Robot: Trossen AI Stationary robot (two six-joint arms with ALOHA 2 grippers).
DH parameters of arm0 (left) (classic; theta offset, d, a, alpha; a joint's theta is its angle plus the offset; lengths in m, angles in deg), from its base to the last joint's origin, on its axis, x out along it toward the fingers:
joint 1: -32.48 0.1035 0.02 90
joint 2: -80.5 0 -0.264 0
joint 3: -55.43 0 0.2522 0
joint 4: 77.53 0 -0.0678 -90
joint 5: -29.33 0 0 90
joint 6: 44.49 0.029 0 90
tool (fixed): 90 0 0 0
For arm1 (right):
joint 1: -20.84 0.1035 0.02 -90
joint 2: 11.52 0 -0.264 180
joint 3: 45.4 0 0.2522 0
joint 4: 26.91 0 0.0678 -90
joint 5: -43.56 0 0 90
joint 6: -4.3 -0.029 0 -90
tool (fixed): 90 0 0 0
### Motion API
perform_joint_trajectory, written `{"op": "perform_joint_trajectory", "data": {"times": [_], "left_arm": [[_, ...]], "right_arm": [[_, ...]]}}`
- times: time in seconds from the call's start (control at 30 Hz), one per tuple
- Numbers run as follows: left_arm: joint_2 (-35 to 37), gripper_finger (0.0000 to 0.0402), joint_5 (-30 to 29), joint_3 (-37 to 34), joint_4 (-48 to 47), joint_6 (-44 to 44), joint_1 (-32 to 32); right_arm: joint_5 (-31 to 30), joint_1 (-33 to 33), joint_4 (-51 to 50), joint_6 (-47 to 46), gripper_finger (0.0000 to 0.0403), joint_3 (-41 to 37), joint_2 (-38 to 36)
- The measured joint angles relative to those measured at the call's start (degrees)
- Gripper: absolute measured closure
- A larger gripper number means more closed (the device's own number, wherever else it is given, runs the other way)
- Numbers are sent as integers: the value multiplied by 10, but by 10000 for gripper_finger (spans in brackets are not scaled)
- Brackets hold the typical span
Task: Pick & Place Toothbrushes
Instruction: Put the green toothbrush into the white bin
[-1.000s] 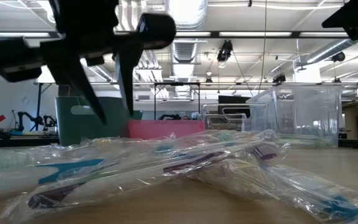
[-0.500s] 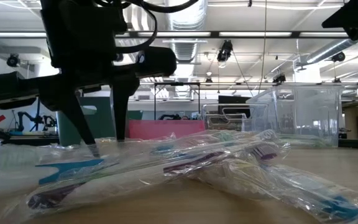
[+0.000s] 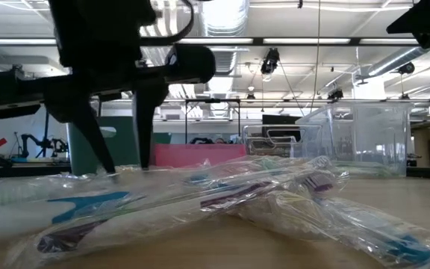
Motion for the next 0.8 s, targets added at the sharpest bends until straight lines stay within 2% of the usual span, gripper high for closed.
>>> {"op": "perform_joint_trajectory", "data": {"times": [0.2, 0.53, 0.8], "left_arm": [[0, 287, -16, 1, -54, -6, 1], [-2, 287, -17, 0, -42, -2, 1], [-33, 287, -19, 1, -35, 21, 6]], "right_arm": [[0, 0, 0, 0, 394, 0, 0], [0, 0, 0, 0, 394, 0, 0], [0, 0, 0, 0, 394, 0, 0]]}}
